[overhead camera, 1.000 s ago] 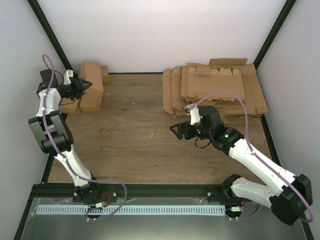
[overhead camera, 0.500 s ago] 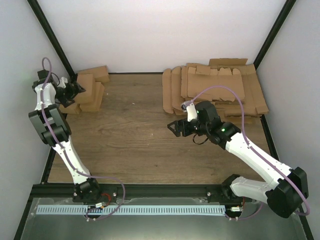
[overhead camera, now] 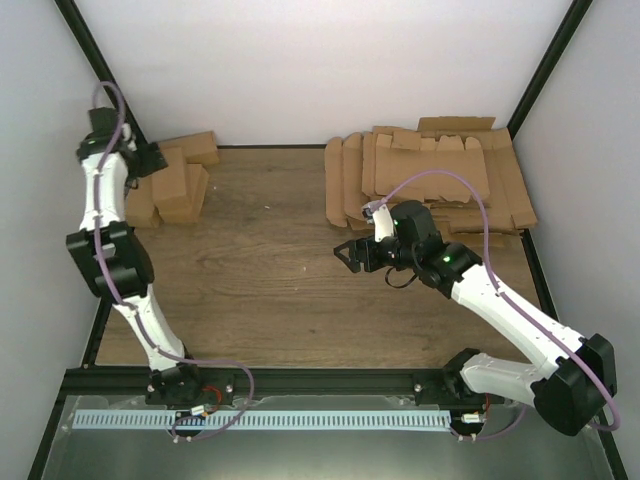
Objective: Fold the paper box
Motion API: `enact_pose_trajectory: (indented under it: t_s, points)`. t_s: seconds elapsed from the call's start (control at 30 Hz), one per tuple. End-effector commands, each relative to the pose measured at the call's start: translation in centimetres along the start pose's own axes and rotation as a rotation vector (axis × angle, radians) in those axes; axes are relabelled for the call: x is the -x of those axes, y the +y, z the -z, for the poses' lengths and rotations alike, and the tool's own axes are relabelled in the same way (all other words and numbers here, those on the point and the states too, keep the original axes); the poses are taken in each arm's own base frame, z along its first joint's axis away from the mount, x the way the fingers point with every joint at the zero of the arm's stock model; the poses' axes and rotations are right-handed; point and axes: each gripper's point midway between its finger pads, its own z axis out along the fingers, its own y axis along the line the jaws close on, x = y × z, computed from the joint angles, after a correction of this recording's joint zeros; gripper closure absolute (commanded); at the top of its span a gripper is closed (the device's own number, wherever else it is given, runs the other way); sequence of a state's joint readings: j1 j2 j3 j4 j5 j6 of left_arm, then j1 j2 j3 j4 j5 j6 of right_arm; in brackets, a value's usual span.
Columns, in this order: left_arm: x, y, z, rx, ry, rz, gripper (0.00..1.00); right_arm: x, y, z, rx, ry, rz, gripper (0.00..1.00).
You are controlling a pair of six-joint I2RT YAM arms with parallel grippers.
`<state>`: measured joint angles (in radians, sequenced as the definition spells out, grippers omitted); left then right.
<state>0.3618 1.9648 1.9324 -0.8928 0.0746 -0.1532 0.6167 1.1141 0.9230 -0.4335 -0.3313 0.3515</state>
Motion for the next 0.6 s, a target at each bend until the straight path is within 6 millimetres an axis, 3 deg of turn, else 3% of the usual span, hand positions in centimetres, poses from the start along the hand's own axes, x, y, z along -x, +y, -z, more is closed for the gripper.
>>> enact_pose_trajectory:
  t_s: [0.0, 0.17, 0.2, 0.3, 0.37, 0.43, 0.57]
  points:
    - [-1.6, -3.9, -3.0, 0.068, 0.055, -0.144, 0.00, 1.6, 0.7, 0.6, 0.013, -0.027, 0.007, 0.18]
    - [-2.5, -9.5, -4.7, -0.042, 0.068, -0.214, 0.01, 1.5, 0.5, 0.8, -0.005, -0.034, 0.012, 0.18]
    - [-2.5, -10.8, -4.8, -0.083, 0.057, -0.225, 0.05, 1.4, 0.4, 0.8, -0.006, -0.033, 0.012, 0.18]
    - [-2.8, -13.2, -5.1, -0.194, 0.055, -0.221, 0.37, 1.2, 0.3, 0.8, -0.009, -0.027, 0.010, 0.18]
    - [-3.1, -13.4, -5.9, -0.207, 0.071, -0.202, 0.69, 1.2, 0.3, 0.8, -0.011, -0.026, 0.010, 0.18]
    - [-3.7, -13.2, -7.0, -0.192, 0.098, -0.190, 0.93, 1.2, 0.3, 0.9, -0.013, -0.028, 0.010, 0.18]
    - [-5.6, -12.4, -9.3, -0.163, 0.170, -0.181, 0.96, 1.4, 0.2, 1.3, -0.023, -0.041, 0.010, 0.18]
